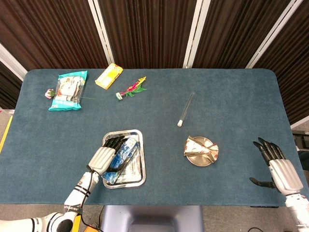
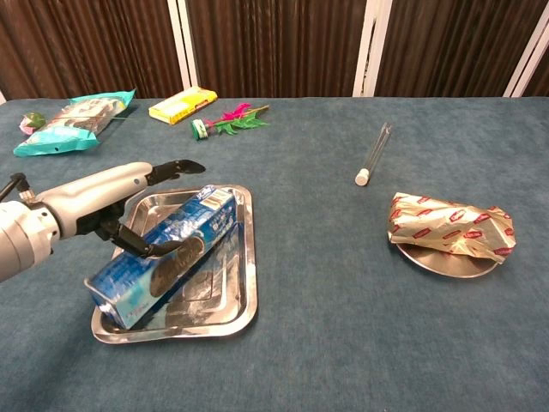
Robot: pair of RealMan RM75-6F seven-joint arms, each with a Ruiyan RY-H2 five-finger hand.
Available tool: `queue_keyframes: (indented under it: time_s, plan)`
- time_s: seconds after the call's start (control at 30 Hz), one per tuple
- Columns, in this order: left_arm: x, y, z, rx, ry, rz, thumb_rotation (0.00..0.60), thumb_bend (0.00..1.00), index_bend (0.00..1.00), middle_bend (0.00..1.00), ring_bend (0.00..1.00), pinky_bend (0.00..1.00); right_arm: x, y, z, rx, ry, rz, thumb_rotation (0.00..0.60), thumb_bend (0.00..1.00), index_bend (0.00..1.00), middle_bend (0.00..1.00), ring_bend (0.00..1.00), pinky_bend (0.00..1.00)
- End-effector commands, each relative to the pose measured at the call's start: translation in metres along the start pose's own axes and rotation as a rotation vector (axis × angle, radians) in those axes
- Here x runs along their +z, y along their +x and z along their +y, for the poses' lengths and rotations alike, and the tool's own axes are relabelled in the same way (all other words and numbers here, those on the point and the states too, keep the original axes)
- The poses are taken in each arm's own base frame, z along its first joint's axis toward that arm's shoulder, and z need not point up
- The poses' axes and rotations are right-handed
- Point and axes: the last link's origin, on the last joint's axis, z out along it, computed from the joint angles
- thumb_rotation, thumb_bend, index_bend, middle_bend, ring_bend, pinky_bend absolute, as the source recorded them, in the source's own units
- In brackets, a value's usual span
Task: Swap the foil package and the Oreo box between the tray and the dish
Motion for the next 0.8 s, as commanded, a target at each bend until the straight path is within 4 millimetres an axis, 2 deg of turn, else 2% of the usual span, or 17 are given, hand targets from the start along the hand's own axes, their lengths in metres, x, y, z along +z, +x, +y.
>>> queue_keyframes:
  time_s: [0.03, 0.13, 0.23, 0.3, 0.33, 0.37, 0.43, 0.53, 0.63, 0.7, 0.8]
  plan:
    - [-0.003, 0.006, 0.006, -0.019, -0.032, 0.019, 0.6, 0.33, 0.0, 0.0, 0.0, 0.03, -0.001, 0.002, 0.001, 0.004, 0.001, 0.006, 0.6, 0.19, 0.0, 0.0, 0.0, 0.0]
    - [-0.016, 0.018, 0.011, -0.018, -0.072, 0.053, 0.6, 0.33, 0.0, 0.0, 0.0, 0.03, -0.002, 0.004, 0.002, 0.005, 0.0, 0.019, 0.6, 0.19, 0.0, 0.0, 0.0, 0.0]
    - [-0.022, 0.023, 0.012, -0.013, -0.083, 0.064, 0.6, 0.34, 0.0, 0.0, 0.0, 0.03, -0.003, 0.004, 0.002, 0.004, -0.001, 0.022, 0.6, 0.19, 0.0, 0.0, 0.0, 0.0]
    - [-0.04, 0.035, 0.007, 0.041, -0.09, 0.109, 0.6, 0.35, 0.0, 0.0, 0.0, 0.03, -0.004, 0.005, 0.002, -0.002, -0.003, 0.03, 0.6, 0.19, 0.0, 0.0, 0.0, 0.0]
    - [-0.075, 0.057, -0.031, 0.217, 0.018, 0.215, 0.6, 0.36, 0.0, 0.0, 0.0, 0.03, -0.005, 0.007, 0.004, -0.029, -0.013, 0.05, 0.6, 0.19, 0.0, 0.0, 0.0, 0.0]
    - [-0.103, 0.066, -0.052, 0.284, 0.095, 0.298, 0.6, 0.37, 0.0, 0.0, 0.0, 0.03, -0.006, 0.006, 0.004, -0.053, -0.023, 0.064, 0.6, 0.19, 0.0, 0.0, 0.0, 0.0]
    - [-0.143, 0.066, -0.08, 0.306, 0.18, 0.385, 0.6, 0.37, 0.0, 0.0, 0.0, 0.01, -0.007, 0.003, 0.004, -0.101, -0.044, 0.084, 0.6, 0.19, 0.0, 0.0, 0.0, 0.0]
    - [-0.181, 0.059, -0.11, 0.263, 0.22, 0.392, 0.6, 0.37, 0.0, 0.0, 0.0, 0.0, -0.01, -0.001, 0.001, -0.151, -0.057, 0.108, 0.6, 0.19, 0.0, 0.0, 0.0, 0.0]
    - [-0.192, 0.065, -0.134, 0.29, 0.249, 0.367, 0.6, 0.38, 0.0, 0.0, 0.0, 0.0, -0.014, -0.006, -0.005, -0.172, -0.043, 0.11, 0.6, 0.19, 0.0, 0.0, 0.0, 0.0]
    - [-0.19, 0.073, -0.139, 0.273, 0.258, 0.393, 0.6, 0.4, 0.0, 0.0, 0.0, 0.0, -0.018, -0.009, -0.008, -0.175, -0.021, 0.1, 0.6, 0.19, 0.0, 0.0, 0.0, 0.0]
    - [-0.19, 0.075, -0.141, 0.273, 0.25, 0.381, 0.6, 0.41, 0.0, 0.0, 0.0, 0.0, -0.021, -0.011, -0.011, -0.183, -0.001, 0.117, 0.6, 0.19, 0.0, 0.0, 0.0, 0.0]
